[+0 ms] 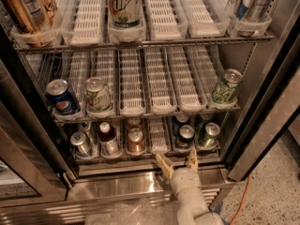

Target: Pick pepsi can from bottom shelf of fridge

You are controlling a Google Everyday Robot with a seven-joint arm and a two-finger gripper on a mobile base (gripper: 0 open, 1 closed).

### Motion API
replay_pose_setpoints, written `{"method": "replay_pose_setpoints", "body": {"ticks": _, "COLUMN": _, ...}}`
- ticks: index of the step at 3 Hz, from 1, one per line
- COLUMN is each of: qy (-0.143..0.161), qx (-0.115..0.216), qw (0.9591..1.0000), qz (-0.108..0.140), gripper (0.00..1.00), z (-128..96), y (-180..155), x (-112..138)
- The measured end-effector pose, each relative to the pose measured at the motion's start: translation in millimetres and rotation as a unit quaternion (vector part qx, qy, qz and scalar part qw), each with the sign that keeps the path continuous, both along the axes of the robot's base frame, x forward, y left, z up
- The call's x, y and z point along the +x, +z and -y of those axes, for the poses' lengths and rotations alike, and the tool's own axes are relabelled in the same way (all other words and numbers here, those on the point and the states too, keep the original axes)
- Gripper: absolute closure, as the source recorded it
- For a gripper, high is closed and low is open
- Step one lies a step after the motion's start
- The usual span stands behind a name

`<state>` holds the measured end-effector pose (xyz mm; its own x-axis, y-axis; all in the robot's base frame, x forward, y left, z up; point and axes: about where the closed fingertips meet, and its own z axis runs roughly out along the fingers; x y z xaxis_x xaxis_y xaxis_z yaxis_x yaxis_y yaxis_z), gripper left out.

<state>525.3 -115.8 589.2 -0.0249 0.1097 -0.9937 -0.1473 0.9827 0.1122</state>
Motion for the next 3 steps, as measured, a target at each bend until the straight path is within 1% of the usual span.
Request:
{"method": "replay_pose_setpoints", "body": {"ticks": 1, "qy": -0.001, "qx": -0.003, "qw": 1.0, "qz": 0.001, "gripper": 0.18, "z": -1, "y": 0, "x": 1}}
{"method": "replay_pose_setpoints", "body": {"ticks": 2, "qy": 0.002, "qx": -0.003, "qw": 1.0, "qz": 0.001, "gripper": 0.18, "z": -3, "y": 0, "x": 0}}
{"method": "replay_pose_setpoints", "body": {"ticks": 3, "qy": -0.019, "qx": -0.001, "qw": 0.9997, "qz": -0.012, "gripper": 0.22, "z": 6, "y": -9, "x": 11}}
